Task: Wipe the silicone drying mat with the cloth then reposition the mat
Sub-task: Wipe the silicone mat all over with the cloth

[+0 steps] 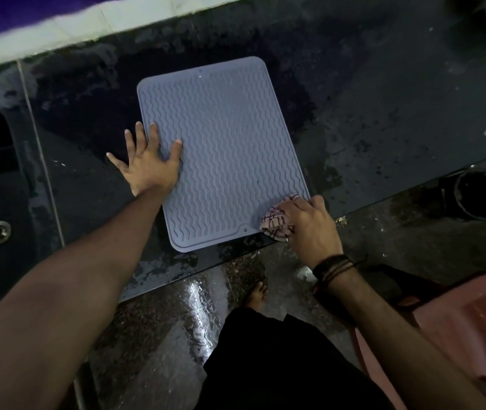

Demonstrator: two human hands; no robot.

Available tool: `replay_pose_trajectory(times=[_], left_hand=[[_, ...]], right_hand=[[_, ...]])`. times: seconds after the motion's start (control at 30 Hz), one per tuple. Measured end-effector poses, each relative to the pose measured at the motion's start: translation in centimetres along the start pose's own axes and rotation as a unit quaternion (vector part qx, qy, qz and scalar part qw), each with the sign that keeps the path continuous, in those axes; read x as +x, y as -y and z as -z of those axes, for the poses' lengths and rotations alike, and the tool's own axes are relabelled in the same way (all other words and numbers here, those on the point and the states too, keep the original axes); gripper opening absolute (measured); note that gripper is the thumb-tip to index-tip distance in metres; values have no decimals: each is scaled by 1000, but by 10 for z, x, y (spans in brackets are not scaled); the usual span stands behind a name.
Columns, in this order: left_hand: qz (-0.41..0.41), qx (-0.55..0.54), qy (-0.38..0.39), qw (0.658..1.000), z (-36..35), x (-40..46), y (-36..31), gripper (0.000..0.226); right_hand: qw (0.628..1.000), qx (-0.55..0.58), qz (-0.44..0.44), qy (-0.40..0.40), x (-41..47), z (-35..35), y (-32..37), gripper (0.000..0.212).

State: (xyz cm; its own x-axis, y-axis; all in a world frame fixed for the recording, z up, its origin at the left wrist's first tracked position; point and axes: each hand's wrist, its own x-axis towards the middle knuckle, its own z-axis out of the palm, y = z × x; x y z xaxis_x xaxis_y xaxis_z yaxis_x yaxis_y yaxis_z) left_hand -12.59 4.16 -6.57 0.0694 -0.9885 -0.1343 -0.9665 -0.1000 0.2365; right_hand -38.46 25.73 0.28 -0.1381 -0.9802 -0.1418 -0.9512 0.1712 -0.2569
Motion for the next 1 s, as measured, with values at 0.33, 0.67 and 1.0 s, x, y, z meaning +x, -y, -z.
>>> replay_pose_trajectory(times=[0.33, 0.67, 1.0], left_hand=[[-4, 0, -1, 1000, 1, 0, 0, 83], [-3, -1, 0, 1000, 3, -2, -2, 83], [-8, -7, -4, 1000, 2, -2, 0, 83]], right_hand=[[1000, 12, -14, -8, 129, 5, 13, 50], [998, -25, -43, -36, -2, -2, -11, 41], [996, 24, -34, -77, 103, 18, 12, 47]])
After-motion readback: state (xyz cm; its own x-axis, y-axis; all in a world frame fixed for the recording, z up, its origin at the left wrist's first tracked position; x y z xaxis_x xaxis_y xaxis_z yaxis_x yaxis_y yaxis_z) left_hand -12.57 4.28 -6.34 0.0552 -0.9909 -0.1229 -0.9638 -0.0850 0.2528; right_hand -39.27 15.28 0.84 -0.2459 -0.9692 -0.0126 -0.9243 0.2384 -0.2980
